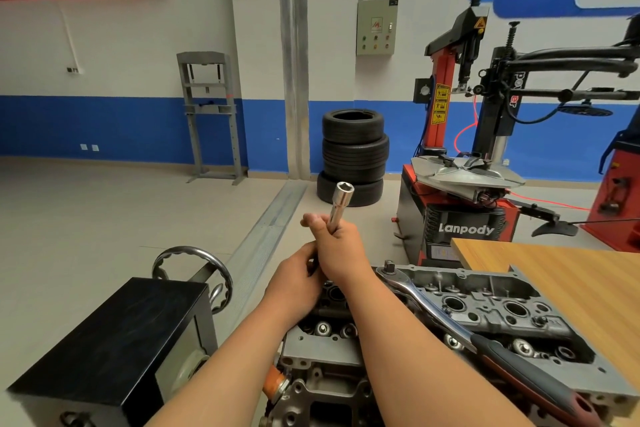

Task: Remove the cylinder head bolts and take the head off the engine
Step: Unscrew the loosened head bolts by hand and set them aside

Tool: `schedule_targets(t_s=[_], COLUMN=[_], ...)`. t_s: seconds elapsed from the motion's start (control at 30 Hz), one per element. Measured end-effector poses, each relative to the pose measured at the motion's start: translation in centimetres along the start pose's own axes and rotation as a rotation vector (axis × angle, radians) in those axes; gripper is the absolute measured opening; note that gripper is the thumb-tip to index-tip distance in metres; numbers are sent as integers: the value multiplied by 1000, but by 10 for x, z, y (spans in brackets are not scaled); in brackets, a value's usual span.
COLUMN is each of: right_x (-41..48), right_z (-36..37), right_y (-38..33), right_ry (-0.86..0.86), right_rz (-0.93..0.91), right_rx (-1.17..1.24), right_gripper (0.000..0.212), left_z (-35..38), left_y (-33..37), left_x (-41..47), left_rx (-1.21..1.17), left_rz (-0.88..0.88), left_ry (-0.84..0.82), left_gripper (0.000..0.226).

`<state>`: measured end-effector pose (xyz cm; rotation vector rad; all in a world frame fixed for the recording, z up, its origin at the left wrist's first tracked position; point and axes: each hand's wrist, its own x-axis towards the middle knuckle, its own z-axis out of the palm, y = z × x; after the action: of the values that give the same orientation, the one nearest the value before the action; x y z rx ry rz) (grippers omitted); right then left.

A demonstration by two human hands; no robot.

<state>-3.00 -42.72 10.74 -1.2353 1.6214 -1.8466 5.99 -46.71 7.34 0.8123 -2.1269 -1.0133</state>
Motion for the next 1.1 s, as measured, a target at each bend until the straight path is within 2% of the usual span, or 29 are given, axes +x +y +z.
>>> schedule_targets(t_s=[0.07, 0.2, 0.3, 0.43, 0.57, 0.63, 0.7, 0.8, 0.87, 0.93, 1.03, 1.1], right_x=[0, 1, 2, 0, -2, 0, 1, 2, 3, 4, 3, 3], right_z=[2, 3, 0, 1, 2, 3, 3, 1, 1, -1, 1, 3], right_y=[-1, 3, 2, 2, 2, 2, 3, 3, 4, 4, 4, 4], right_ry=[-51, 114, 206, 130, 24, 34, 97, 161, 164, 161, 97, 73], right_rz=[-1, 14, 12, -23, -60, -72, -25, -16, -34, -37, -40, -53], right_rx=[-109, -266, -212, -91, -100, -156, -150, -150, -160, -136, -113, -145], right_gripper=[3, 30, 33, 14, 20, 11, 18, 18, 11, 5, 10, 5], left_z=[-1, -1, 0, 0, -2, -2, -2, 0, 1, 1, -1, -2], left_y=[0, 3, 5, 1, 0, 0, 1, 1, 0, -2, -3, -3], left_x=[0, 2, 3, 0, -4, -3, 0, 3, 4, 3, -1, -2], left_rx=[28, -2, -43, -38, -95, -104, -96, -49, -20, -28, -64, -110], left_rz=[-14, -107, -112, -49, -7, -27, -55, -41, -11, 23, 30, -10], left_ry=[45, 180, 194, 104, 110, 167, 206, 159, 107, 81, 109, 143], left_gripper=[17, 19, 19, 16, 16, 17, 24, 24, 20, 25, 32, 28])
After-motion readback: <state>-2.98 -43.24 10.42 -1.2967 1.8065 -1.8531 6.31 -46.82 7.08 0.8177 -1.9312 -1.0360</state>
